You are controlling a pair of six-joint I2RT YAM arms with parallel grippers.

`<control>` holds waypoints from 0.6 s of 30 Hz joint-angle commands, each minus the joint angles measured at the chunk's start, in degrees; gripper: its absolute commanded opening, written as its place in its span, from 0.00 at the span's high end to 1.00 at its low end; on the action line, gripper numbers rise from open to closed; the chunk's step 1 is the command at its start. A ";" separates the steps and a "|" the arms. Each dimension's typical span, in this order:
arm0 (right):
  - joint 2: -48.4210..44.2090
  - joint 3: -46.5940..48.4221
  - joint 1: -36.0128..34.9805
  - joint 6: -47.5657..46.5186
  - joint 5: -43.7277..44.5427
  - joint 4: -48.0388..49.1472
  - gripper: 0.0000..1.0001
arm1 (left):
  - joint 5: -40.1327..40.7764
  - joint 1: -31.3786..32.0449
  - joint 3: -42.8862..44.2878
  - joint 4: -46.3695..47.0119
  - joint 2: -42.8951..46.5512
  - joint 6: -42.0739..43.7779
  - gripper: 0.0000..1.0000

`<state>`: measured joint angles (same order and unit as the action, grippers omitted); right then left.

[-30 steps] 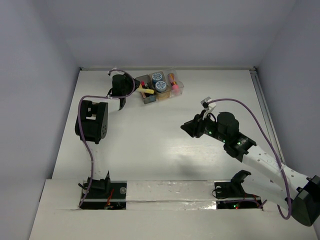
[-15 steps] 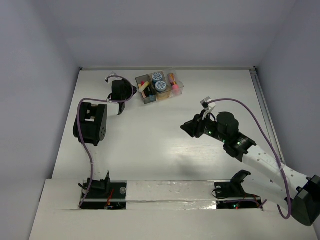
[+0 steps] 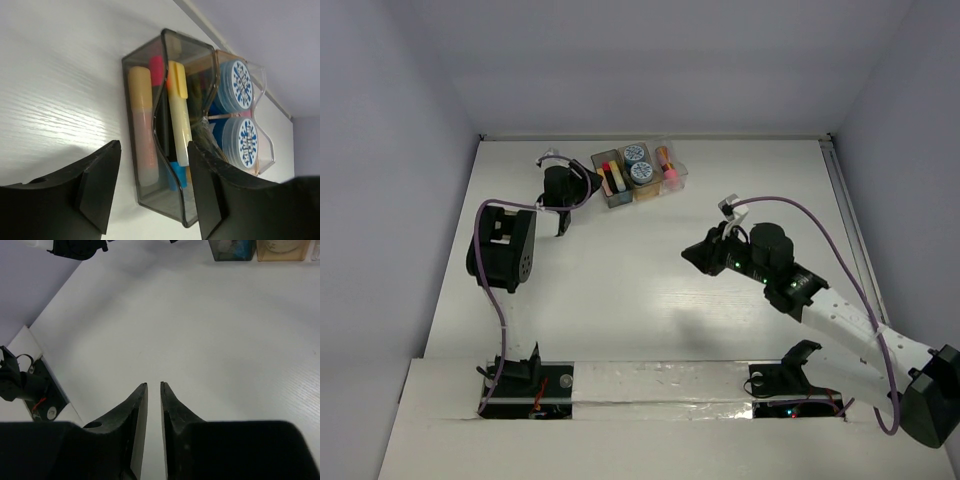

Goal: Sort the stationery into containers
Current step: Reset both arms

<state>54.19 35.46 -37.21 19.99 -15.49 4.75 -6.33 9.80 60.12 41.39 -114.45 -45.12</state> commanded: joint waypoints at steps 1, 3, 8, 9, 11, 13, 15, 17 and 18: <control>0.38 -0.13 -0.32 0.23 -0.77 3.42 0.79 | -2.11 1.18 1.23 2.56 4.06 2.05 0.49; 0.47 -0.13 -0.32 0.14 -0.60 3.33 1.00 | -0.88 1.80 -0.61 2.73 5.46 3.11 0.59; -1.02 -0.30 -0.32 -0.04 0.45 2.89 1.00 | 5.60 4.34 -10.25 3.79 18.45 6.18 0.79; -1.63 -0.39 -0.32 -0.04 0.89 2.98 1.00 | 7.54 5.48 -11.94 3.62 21.17 7.49 0.82; -4.25 -0.22 -0.32 0.05 2.47 2.37 0.98 | 12.88 6.98 -16.49 2.48 30.98 8.82 0.86; -6.28 0.31 -0.32 0.40 3.44 1.32 0.95 | 16.24 10.04 -19.15 0.20 41.26 10.48 0.95; -9.96 0.66 -0.32 0.93 6.07 0.35 0.88 | 20.55 12.94 -22.14 -2.00 48.15 11.72 0.98; -12.70 1.27 -0.32 1.98 9.83 -1.58 0.77 | 22.23 16.46 -23.90 -6.57 57.65 12.69 0.92; -15.49 1.62 -0.32 2.33 11.43 -2.55 0.64 | 21.54 17.17 -24.60 -7.89 60.37 12.78 0.87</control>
<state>43.75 34.81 -37.21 21.50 -10.22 2.96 10.17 24.64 37.93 37.32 -61.34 -35.31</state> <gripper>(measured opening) 0.291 0.106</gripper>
